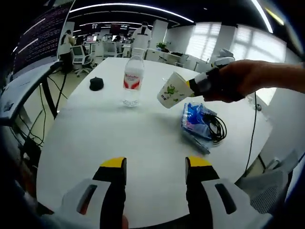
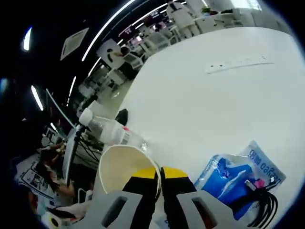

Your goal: Arrange the tabletop items into an orderly group along one side of the table until the central work area is clear of visible clutter.

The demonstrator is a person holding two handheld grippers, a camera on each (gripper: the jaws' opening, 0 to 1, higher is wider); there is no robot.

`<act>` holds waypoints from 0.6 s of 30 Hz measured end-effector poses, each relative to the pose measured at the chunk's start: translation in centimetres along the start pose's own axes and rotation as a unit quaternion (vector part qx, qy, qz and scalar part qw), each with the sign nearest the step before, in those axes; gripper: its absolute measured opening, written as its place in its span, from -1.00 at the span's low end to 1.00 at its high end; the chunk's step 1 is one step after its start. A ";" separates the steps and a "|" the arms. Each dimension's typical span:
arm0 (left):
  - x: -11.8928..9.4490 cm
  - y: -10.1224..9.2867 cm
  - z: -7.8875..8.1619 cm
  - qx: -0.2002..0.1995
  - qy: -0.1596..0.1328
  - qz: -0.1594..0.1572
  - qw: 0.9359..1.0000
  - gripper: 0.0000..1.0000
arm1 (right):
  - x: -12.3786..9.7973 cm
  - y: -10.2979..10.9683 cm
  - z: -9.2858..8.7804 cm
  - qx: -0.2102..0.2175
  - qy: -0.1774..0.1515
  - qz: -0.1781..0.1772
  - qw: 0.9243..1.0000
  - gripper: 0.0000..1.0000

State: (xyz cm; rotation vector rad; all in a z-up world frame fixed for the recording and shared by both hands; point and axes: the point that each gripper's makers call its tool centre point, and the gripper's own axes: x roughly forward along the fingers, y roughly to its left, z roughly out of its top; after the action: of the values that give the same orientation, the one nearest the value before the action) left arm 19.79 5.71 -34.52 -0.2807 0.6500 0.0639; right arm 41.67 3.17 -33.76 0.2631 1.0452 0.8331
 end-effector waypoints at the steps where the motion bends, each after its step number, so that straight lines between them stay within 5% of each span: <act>1: 0.0 0.0 0.0 0.000 0.001 0.000 1.000 -0.02 | 0.3 0.1 0.1 -0.002 0.001 0.000 1.000 -1.00; 18: -0.4 -0.6 0.9 0.003 -0.007 -0.001 1.000 -0.02 | 5.2 -0.2 2.7 -0.016 0.020 -0.019 1.000 -1.00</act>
State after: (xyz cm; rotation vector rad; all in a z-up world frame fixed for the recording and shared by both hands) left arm 20.09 5.38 -33.41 -0.2745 0.6362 0.0607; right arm 45.27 7.23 -35.93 0.2004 1.0703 0.8226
